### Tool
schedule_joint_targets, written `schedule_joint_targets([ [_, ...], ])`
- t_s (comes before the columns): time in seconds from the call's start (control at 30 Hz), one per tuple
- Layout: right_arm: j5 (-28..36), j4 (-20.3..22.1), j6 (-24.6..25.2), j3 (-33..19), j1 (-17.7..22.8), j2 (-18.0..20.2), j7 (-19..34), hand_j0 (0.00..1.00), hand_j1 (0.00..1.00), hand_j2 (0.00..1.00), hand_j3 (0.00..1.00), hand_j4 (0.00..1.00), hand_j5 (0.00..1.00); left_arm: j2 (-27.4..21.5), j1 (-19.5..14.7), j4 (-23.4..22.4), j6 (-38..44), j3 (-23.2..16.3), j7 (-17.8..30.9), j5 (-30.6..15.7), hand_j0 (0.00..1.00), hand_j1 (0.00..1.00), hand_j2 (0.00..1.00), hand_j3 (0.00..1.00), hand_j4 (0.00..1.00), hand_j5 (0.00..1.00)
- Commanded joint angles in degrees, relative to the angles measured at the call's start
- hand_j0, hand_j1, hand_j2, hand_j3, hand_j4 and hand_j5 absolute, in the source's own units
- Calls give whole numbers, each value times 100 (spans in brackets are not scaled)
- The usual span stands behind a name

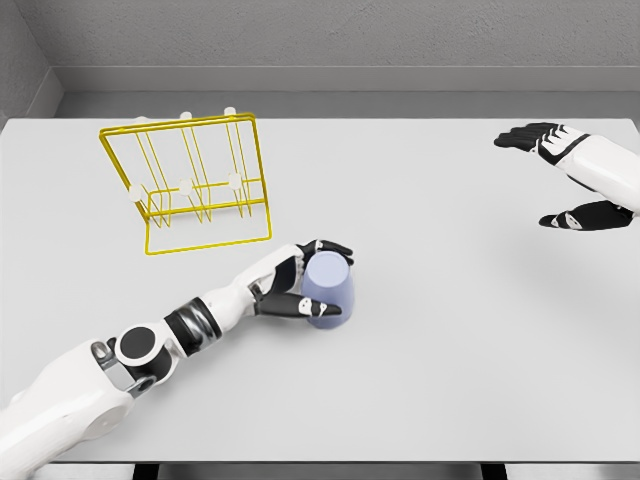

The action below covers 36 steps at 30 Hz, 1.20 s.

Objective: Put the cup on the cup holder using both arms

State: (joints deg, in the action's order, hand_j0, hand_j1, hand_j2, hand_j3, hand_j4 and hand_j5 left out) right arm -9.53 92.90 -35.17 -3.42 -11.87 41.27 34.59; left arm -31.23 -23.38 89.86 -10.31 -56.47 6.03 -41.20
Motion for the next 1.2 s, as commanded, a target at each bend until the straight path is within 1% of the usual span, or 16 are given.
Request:
schedule_joint_targets([
  [0.0,39,0,17,0,0,4,-5,100,100,100,100,100,100,-6,-9,5,-6,13,-5,-19,55,55,55,55,55,55],
  [0.23,48,0,17,0,0,4,4,100,100,100,100,100,100,-14,-35,40,-15,57,-5,-28,56,56,56,56,56,56],
  [0.4,48,0,17,0,0,4,-5,100,100,100,100,100,100,-41,-158,93,-15,171,-5,-28,57,57,57,57,57,57],
  [0.57,48,-9,17,0,9,4,-5,100,100,100,100,100,100,-120,-290,357,-15,197,-14,-28,57,57,57,57,57,57],
  [0.63,48,0,17,0,9,4,-5,100,100,100,100,100,100,-295,-299,585,-15,259,-14,-28,57,57,57,57,57,57],
  [0.73,48,-9,17,0,9,4,-5,100,100,100,100,100,100,-445,-299,796,-15,277,-23,-28,57,57,57,57,57,57],
  [0.83,48,-8,17,0,9,4,-5,100,100,100,100,100,100,-709,-299,1033,-15,408,-32,-28,58,58,58,58,58,58],
  [0.97,48,-9,17,0,26,4,4,100,100,100,100,100,100,-849,-325,1095,-217,479,-41,-28,58,58,58,58,58,58],
  [1.07,48,0,17,-9,44,4,4,100,100,100,100,100,100,-911,-351,1104,-217,584,-41,-28,58,58,58,58,58,58],
  [1.17,48,0,17,-9,44,4,-5,100,100,100,100,100,100,-1069,-492,1200,-226,593,-41,-28,58,58,58,58,58,58],
])
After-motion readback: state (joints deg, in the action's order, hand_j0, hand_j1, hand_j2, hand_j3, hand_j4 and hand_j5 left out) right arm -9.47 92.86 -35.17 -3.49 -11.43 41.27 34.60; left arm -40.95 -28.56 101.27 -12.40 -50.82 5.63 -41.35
